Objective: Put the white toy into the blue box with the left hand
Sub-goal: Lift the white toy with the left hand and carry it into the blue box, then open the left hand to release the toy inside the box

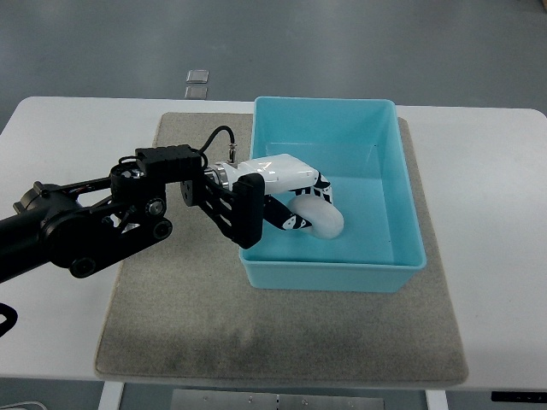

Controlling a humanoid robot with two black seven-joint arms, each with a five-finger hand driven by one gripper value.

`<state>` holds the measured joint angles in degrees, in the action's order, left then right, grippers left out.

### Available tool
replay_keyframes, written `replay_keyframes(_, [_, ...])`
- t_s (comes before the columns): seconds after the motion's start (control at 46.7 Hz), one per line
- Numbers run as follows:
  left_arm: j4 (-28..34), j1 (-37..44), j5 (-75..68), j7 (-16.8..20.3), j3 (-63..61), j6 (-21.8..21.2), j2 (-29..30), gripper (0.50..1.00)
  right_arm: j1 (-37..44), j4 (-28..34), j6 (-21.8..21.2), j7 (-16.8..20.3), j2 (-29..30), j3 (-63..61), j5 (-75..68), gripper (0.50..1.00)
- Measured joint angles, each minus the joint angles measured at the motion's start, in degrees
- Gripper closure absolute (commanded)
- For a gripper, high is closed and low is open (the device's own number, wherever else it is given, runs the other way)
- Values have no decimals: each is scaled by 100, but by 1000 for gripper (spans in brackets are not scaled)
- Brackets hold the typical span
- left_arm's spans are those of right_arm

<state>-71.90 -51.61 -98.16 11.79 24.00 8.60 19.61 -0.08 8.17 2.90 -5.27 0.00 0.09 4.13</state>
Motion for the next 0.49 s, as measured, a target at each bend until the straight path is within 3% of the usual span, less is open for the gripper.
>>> replay_keyframes(0.021, [0,0,-1,0,-5,0,-1,1000,0,0,0,0,0,0,0,564])
replay_keyframes(0.064, [0,1,-2,-4,-7,0,-1,928,0,0,0,0,0,0,0,564])
replay_keyframes(0.107, [0,2,-2,-4,-8,-3,-1,892,0,0,0,0,0,0,0,564])
replay_keyframes(0.171, [-18,2,15,-4,-9,-8,-1,755,0,0,0,0,0,0,0,564])
replay_keyframes(0.278, [-42,2,32,-2,-9,-41,-8,714,0,0,0,0,0,0,0,564])
replay_keyframes(0.321, [-43,2,33,-2,-9,-77,-10,645,0,0,0,0,0,0,0,564])
replay_keyframes(0.342, [-43,2,34,-2,-9,-87,-10,634,0,0,0,0,0,0,0,564])
replay_keyframes(0.492, [-72,2,40,-1,-9,-107,1,617,0,0,0,0,0,0,0,564])
